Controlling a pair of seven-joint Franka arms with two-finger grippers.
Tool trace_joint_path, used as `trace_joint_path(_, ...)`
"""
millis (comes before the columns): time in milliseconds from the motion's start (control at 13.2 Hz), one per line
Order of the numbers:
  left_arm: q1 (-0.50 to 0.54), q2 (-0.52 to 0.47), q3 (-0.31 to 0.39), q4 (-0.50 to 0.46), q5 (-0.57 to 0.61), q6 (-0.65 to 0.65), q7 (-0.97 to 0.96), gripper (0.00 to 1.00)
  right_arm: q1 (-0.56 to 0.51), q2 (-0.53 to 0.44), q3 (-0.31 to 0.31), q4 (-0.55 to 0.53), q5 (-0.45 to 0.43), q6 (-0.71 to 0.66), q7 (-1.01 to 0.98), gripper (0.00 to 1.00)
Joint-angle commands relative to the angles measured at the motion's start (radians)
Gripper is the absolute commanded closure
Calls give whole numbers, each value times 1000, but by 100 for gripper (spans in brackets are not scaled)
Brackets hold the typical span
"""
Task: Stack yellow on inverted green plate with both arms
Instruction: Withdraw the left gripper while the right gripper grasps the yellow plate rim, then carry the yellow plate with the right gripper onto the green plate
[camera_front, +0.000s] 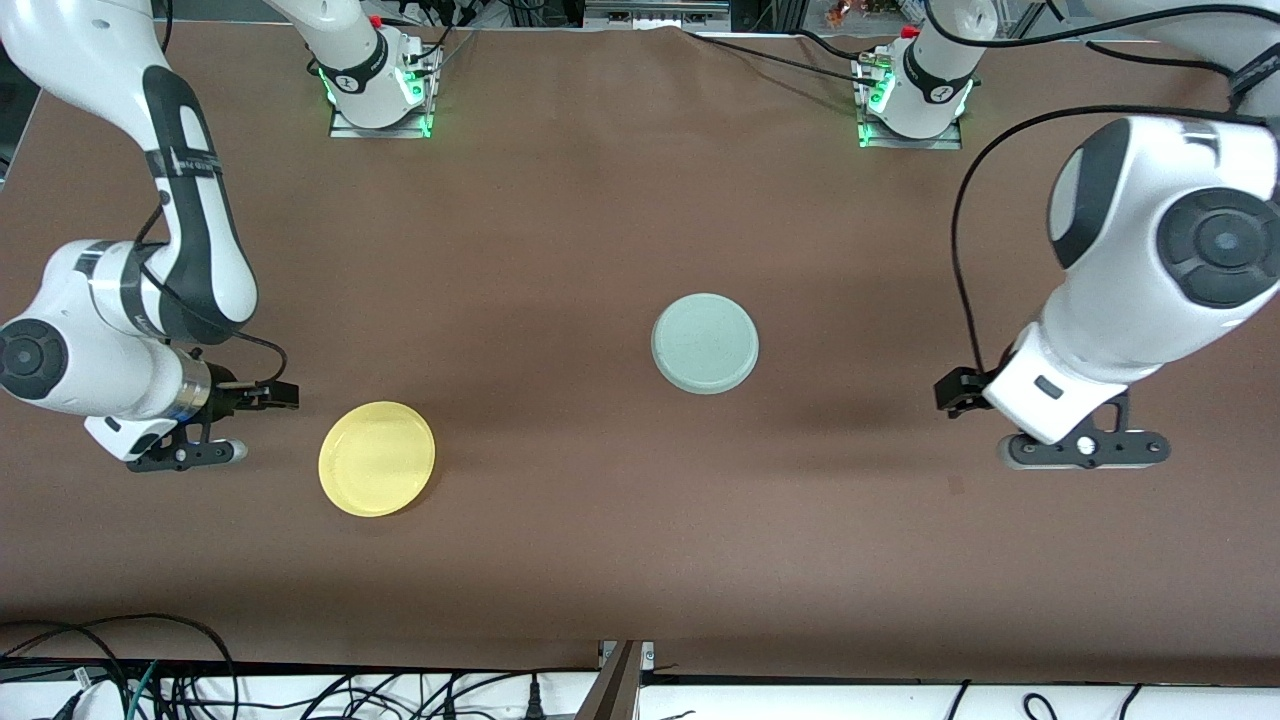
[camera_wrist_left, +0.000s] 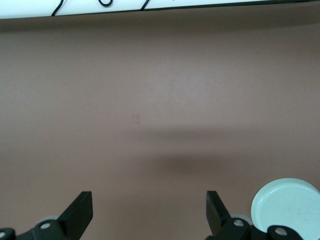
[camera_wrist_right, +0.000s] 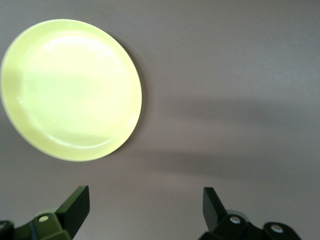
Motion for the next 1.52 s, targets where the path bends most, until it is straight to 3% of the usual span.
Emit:
trace_joint_path(0, 30, -71, -15, -37, -32, -56, 45, 0, 7, 78, 8, -2, 18, 123, -6, 0)
trace_joint_path(152, 63, -107, -5, -54, -75, -83, 54, 0, 2, 120, 10, -1, 48, 160, -4, 0)
trace_joint_path(228, 74, -149, -3, -110, -81, -81, 82, 0, 1, 140, 10, 3, 83, 175, -12, 0)
trace_joint_path(380, 99, -260, 4, -256, -81, -44, 152, 0, 4, 175, 10, 10, 92, 224, -23, 0)
trace_joint_path(608, 122, -446, 6, -550, -83, 140, 165, 0, 17, 224, 11, 58, 88, 237, -12, 1)
trace_joint_path(684, 126, -477, 14, -595, -84, 168, 175, 0, 20, 230, 11, 65, 90, 238, -12, 4)
trace_joint_path(987, 171, -600, 29, -742, -106, 163, 212, 0, 20, 244, 11, 73, 90, 247, 5, 41)
trace_joint_path(1215, 177, -595, 20, -748, -109, 162, 218, 0, 20, 246, 11, 78, 90, 247, 15, 75)
trace_joint_path(1443, 169, -592, 11, -741, -100, 159, 214, 0, 20, 243, 11, 79, 93, 246, 29, 100)
